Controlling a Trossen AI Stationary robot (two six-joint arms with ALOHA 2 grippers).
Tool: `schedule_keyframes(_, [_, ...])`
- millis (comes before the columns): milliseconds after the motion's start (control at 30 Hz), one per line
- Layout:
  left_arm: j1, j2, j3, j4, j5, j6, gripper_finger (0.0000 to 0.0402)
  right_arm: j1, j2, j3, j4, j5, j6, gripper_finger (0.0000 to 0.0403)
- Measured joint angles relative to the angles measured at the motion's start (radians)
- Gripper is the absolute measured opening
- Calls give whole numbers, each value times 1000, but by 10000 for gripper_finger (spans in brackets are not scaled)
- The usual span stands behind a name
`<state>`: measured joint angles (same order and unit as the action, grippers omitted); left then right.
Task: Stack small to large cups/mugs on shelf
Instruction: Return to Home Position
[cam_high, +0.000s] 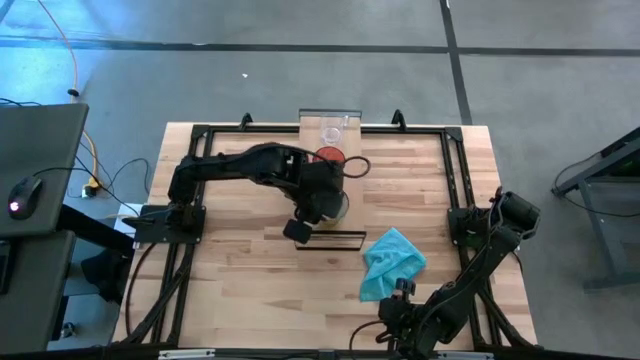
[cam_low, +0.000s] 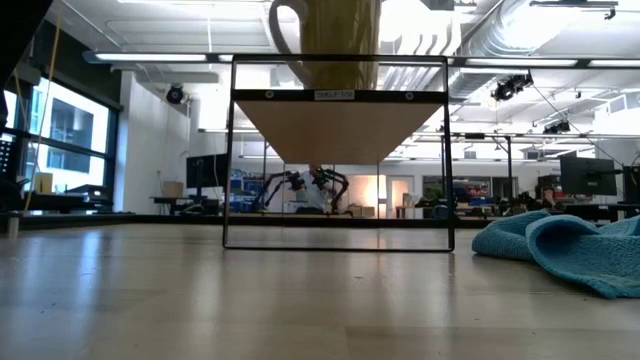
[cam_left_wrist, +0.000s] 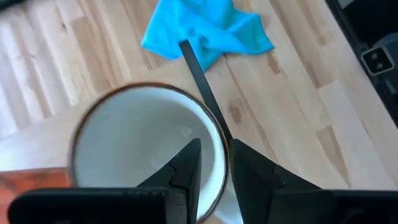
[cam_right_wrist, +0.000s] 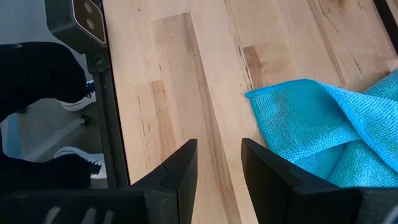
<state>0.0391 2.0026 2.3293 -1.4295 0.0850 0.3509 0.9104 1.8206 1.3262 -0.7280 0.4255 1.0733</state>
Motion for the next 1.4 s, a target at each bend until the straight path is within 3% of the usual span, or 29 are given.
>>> schedule_keyframes(467, [-2, -33, 26, -147, -97, -88, 74, 0, 0, 0, 0, 6, -18, 116])
schedule_keyframes(933, [-70, -347, 27, 40, -108, -120, 74, -8, 0, 0, -1, 77, -71, 116])
schedule_keyframes(1167, [-159, -473, 26, 172, -91, -120, 74, -12, -19, 0, 11, 288, -230, 116])
schedule_keyframes(1400, [-230, -542, 25, 210, -196, -119, 74, -13, -178, 0, 84, 619, -492, 116])
